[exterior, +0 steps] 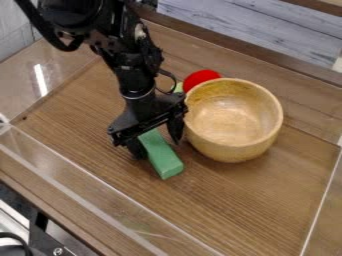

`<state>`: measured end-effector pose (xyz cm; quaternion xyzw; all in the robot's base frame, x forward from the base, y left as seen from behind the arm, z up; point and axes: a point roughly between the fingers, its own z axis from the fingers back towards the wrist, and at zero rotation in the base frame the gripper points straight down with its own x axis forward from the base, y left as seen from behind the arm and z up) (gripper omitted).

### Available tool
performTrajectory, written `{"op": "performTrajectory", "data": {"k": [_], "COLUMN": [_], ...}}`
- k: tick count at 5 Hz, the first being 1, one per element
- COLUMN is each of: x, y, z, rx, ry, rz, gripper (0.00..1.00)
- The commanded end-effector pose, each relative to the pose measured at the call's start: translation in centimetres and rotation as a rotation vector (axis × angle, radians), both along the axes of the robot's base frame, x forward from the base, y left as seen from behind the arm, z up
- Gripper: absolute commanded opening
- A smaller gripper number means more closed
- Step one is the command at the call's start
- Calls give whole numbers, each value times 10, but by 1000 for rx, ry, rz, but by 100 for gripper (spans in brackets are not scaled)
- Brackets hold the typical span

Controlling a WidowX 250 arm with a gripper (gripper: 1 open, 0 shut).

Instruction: Put the green block in the brown bowl

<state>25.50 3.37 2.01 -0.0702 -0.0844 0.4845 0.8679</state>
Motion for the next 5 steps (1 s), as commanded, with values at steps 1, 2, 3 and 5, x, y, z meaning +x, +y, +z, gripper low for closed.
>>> {"op": "performTrajectory", "data": {"k": [1,2,3,5], "x": [8,12,15,11], "y": [15,21,27,33], "z": [1,0,-1,-1], "rx": [31,47,61,90], "ry": [-22,-32,-39,-46], "rz": [13,39,67,162], "gripper": [100,100,100,100]}}
